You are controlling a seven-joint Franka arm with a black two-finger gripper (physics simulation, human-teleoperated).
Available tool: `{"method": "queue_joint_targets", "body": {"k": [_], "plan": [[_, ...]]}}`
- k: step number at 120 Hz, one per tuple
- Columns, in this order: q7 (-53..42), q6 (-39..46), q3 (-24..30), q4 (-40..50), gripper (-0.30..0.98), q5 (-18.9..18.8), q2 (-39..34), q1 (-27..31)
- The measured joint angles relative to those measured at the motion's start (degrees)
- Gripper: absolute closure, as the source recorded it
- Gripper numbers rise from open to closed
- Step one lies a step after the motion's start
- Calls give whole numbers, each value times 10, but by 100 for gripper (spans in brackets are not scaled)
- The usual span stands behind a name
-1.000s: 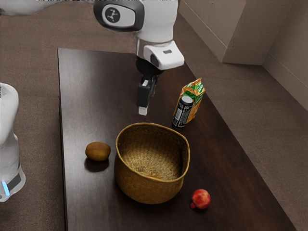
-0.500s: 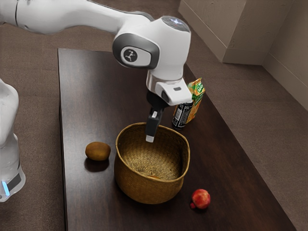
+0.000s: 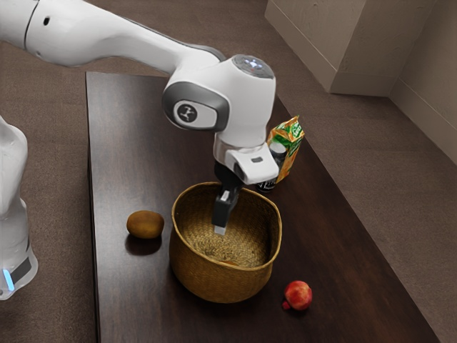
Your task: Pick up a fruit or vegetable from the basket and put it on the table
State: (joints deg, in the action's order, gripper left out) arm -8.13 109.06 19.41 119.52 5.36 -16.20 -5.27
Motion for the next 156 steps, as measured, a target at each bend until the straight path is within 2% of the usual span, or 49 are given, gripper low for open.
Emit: {"method": "queue_joint_targets", "body": {"k": [156], "plan": [[2, 88, 32, 42, 0, 2, 66, 1]]}}
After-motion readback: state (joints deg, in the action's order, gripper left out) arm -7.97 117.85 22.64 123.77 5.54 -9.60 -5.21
